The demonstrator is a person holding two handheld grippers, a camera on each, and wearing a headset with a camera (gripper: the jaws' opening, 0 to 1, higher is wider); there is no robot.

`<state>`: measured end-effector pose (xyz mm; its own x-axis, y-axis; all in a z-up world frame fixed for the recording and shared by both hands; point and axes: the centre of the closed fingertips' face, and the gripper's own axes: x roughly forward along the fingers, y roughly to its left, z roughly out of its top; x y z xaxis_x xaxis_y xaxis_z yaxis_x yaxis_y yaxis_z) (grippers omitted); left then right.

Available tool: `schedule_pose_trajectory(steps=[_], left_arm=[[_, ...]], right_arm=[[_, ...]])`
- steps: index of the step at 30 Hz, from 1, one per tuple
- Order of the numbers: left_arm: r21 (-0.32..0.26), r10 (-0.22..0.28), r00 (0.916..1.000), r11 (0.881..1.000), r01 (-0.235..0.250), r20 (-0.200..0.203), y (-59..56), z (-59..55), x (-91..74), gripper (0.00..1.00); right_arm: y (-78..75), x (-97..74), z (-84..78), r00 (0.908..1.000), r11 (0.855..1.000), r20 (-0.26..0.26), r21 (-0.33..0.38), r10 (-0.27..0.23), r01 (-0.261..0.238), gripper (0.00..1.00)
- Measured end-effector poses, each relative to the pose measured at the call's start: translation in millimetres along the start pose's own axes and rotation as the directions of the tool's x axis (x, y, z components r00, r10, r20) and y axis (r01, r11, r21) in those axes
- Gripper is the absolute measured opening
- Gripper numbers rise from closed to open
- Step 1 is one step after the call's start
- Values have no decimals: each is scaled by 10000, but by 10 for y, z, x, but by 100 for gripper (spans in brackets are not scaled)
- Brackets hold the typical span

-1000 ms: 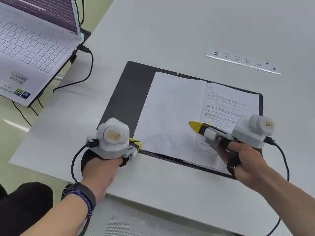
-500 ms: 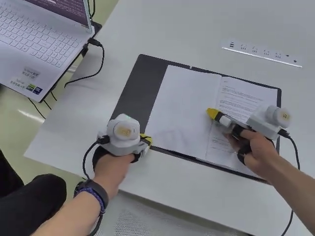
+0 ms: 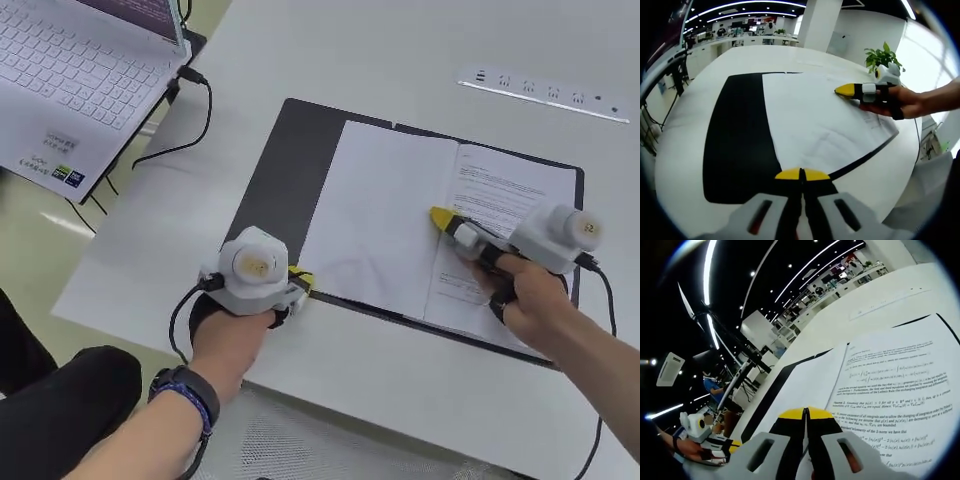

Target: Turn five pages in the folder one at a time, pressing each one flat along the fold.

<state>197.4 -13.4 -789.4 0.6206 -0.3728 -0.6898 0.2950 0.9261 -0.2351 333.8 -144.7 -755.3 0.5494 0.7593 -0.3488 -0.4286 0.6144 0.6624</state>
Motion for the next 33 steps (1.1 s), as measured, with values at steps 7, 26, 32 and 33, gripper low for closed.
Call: schedule_pose_trajectory(steps=[7, 26, 32, 33], left_arm=[[205, -51, 9999, 9998, 49, 117, 3, 1, -2, 0], [220, -291, 9993, 9993, 286, 225, 8, -4, -17, 0], [212, -271, 9992, 9994, 265, 279, 1, -2, -20, 0], [260, -277, 9993, 9993, 271, 243, 0, -7, -19, 0]], right_arm=[[-135, 103, 145, 9980, 9987, 526, 381, -345, 326, 0], [-474, 397, 563, 9696, 9808, 1854, 1410, -1599, 1348, 0], [-474, 512, 690, 9617, 9768, 2040, 1484, -1832, 1546, 0], [-481, 536, 709, 9619, 9768, 2005, 1441, -1856, 1584, 0]])
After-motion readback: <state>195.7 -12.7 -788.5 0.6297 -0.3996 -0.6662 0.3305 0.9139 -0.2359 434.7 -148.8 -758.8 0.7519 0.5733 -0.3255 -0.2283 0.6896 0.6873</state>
